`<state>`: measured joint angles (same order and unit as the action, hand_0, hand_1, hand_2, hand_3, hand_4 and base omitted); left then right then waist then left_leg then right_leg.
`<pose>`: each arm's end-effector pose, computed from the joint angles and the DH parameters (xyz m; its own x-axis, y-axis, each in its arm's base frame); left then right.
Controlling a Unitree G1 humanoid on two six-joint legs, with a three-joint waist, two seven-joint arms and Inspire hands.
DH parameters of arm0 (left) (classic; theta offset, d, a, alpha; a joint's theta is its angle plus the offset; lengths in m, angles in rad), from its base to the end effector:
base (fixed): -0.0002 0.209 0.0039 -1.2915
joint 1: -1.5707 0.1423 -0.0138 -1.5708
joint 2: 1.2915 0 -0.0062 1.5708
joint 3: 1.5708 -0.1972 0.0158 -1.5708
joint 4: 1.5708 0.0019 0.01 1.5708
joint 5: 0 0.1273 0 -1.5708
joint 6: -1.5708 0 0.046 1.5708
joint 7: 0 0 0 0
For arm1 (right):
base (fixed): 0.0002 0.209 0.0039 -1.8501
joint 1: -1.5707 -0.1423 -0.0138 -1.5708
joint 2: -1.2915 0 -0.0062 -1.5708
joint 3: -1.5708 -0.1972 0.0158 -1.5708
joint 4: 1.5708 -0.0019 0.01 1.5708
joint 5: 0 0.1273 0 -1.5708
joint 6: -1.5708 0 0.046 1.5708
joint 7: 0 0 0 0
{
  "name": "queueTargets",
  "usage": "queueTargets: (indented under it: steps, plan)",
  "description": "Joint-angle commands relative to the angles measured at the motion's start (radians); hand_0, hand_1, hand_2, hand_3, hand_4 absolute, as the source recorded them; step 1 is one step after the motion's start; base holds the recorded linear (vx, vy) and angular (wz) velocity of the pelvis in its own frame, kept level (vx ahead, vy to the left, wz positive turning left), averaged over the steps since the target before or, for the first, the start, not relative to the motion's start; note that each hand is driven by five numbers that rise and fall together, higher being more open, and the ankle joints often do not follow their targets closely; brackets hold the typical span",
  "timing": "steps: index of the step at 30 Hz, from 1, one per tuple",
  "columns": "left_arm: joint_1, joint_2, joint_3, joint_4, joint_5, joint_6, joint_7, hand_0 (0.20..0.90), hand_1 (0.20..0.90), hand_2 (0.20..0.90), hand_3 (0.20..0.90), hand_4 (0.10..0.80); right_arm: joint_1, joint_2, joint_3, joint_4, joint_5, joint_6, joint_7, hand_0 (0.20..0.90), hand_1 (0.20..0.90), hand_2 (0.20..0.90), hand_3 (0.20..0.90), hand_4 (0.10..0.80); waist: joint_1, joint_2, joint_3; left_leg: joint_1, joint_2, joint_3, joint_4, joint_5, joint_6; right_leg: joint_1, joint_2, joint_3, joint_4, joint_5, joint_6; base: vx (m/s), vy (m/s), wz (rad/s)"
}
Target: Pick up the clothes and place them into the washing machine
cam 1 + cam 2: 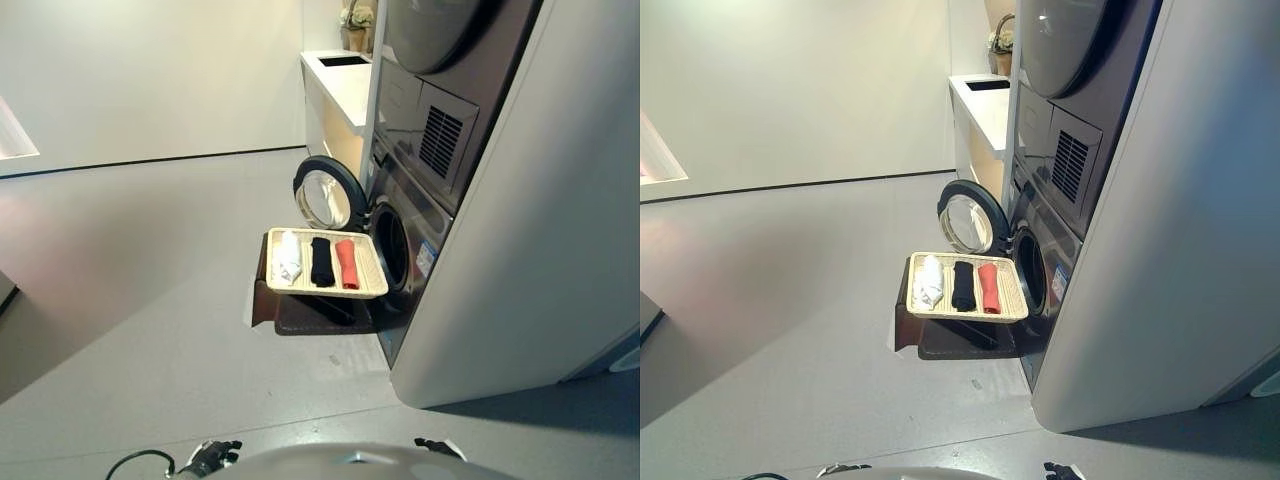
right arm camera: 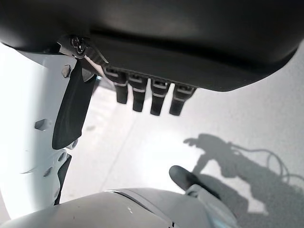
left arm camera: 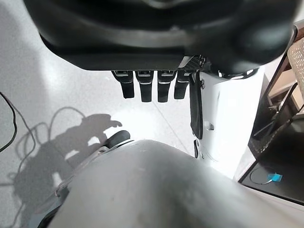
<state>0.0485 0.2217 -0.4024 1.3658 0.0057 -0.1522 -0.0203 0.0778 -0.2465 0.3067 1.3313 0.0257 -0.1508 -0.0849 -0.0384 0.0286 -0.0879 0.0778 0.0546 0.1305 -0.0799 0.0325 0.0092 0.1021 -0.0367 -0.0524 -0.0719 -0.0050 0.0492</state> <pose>0.0304 0.2111 -0.1271 0.2679 0.0573 -0.9617 0.3995 0.9018 0.1650 0.0262 -0.2228 -0.1245 0.3133 -0.2040 -0.9275 -0.2488 0.9249 -0.2875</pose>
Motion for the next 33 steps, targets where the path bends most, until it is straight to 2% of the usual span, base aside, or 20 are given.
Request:
queueTargets:
  steps: [1,25,33]
  plan:
    - [-0.059,-0.021,0.031,0.039,0.013,-0.013,0.008,0.9,0.9,0.9,0.9,0.8,-0.031,-0.004,0.02,0.064,-0.017,-0.002,0.001,0.9,0.9,0.9,0.9,0.8,0.017,-0.037,-0.005,-0.017,-0.042,-0.044,-0.007,-0.051,-0.045,-0.052,-0.013,-0.005,-0.015,0.037,0.051,0.0,0.0,0.0]
    - [-0.058,-0.019,0.054,0.05,-0.016,-0.012,-0.001,0.9,0.9,0.9,0.9,0.8,-0.028,0.003,0.019,0.066,-0.021,0.003,0.015,0.9,0.9,0.9,0.9,0.8,0.018,-0.046,-0.002,-0.02,-0.049,-0.046,-0.007,-0.059,-0.041,-0.058,-0.021,-0.005,-0.015,0.038,0.057,0.0,0.0,0.0]
    - [-0.067,-0.015,0.056,0.053,-0.016,-0.008,0.005,0.9,0.9,0.9,0.9,0.8,-0.035,-0.001,0.016,0.063,-0.021,0.006,0.015,0.9,0.9,0.9,0.9,0.8,0.021,-0.05,0.008,-0.028,-0.06,-0.043,-0.007,-0.064,-0.027,-0.069,-0.033,-0.002,-0.008,0.037,0.062,0.004,0.011,0.0]
